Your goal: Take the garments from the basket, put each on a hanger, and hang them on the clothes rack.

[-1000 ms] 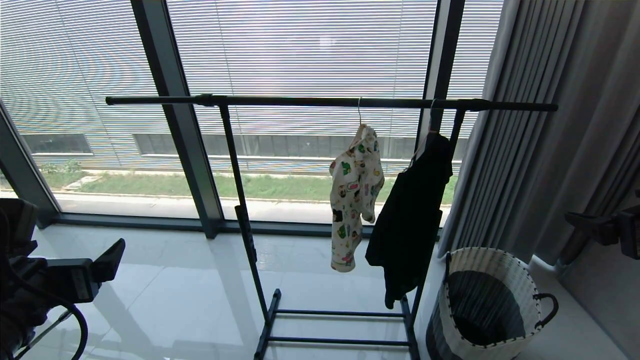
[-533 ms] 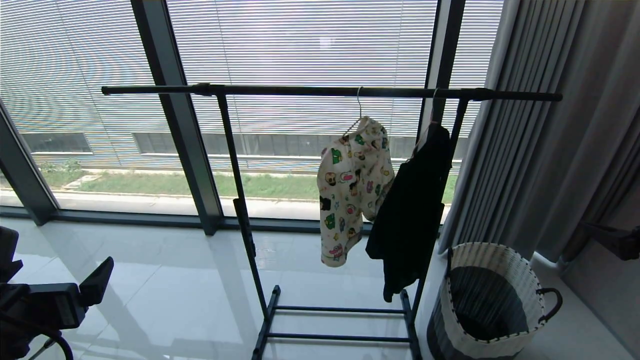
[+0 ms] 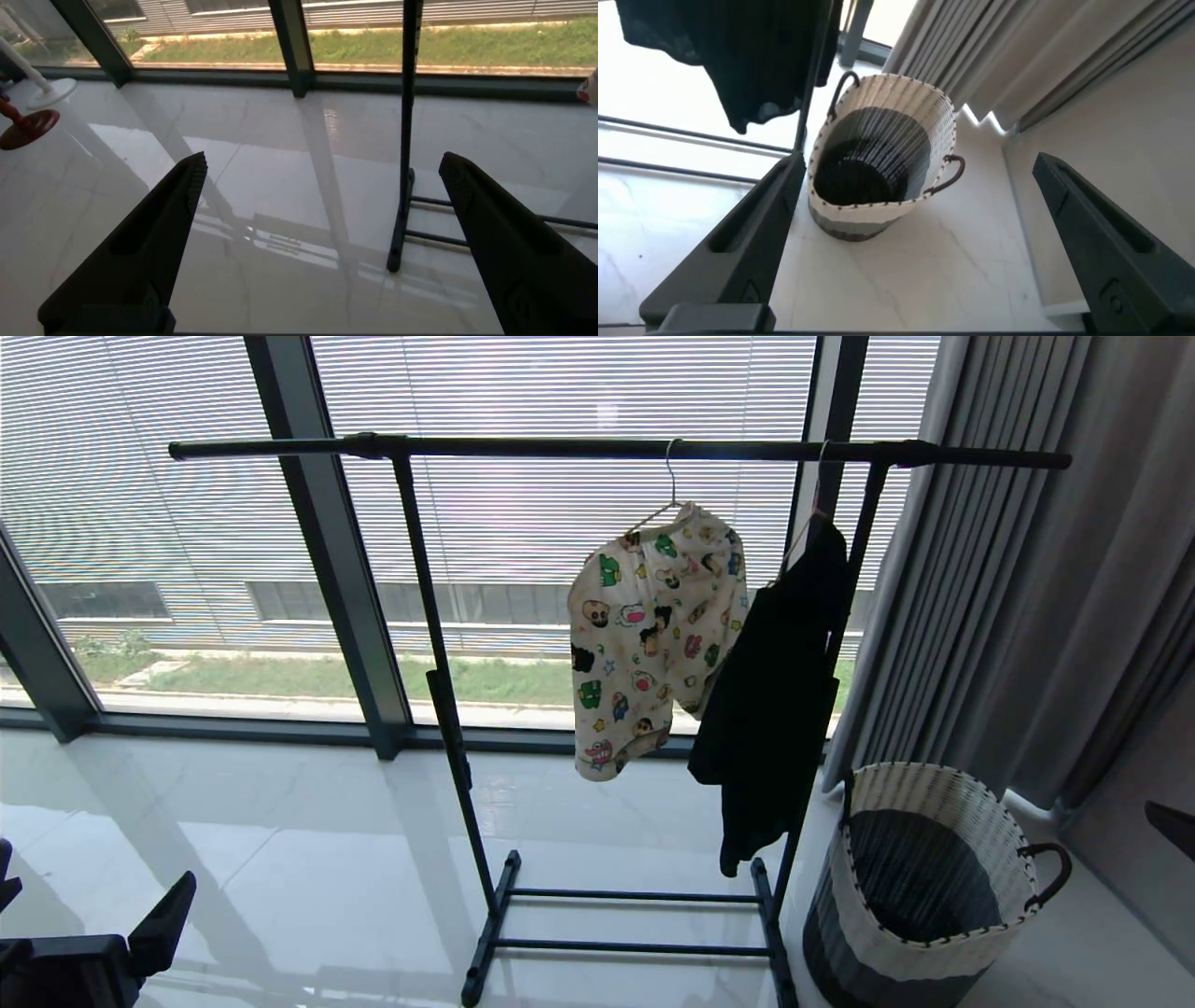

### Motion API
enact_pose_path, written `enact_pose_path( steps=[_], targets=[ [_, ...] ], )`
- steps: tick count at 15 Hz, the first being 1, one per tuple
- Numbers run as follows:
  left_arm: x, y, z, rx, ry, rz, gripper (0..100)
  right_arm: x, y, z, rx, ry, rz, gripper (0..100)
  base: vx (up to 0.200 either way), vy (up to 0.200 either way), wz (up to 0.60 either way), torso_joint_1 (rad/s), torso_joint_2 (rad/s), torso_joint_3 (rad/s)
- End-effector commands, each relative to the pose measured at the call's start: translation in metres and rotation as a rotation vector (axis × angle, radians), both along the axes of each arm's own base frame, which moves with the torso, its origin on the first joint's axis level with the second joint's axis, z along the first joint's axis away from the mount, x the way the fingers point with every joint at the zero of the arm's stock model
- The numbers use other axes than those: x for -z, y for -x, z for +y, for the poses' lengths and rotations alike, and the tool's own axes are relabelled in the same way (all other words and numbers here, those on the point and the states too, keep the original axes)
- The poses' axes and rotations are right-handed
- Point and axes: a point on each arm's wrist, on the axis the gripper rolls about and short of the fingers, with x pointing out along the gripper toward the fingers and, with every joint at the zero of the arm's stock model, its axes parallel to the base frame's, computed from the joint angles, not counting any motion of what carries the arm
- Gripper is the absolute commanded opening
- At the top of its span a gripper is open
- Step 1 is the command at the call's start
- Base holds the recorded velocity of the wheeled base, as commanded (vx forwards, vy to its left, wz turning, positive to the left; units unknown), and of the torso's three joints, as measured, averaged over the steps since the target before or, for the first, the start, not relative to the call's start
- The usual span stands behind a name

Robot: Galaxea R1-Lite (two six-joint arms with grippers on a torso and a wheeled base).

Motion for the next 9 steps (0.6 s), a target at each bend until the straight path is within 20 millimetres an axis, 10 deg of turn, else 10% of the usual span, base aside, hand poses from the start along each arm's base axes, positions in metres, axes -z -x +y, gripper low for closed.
enact_pose_path(
  steps=[1,9],
  targets=[
    [0.006,0.013,0.0,0.0,-0.001,-0.018,100,0.007,0.015,-0.008,0.043,-0.002,-0.021,100,0.0,0.0,0.0,-0.207,0.48,0.281],
    [0.006,0.024,0.002,-0.056,-0.007,-0.043,100,0.053,0.057,-0.022,0.17,0.005,-0.024,100,0.0,0.0,0.0,-0.14,0.37,0.226]
  ],
)
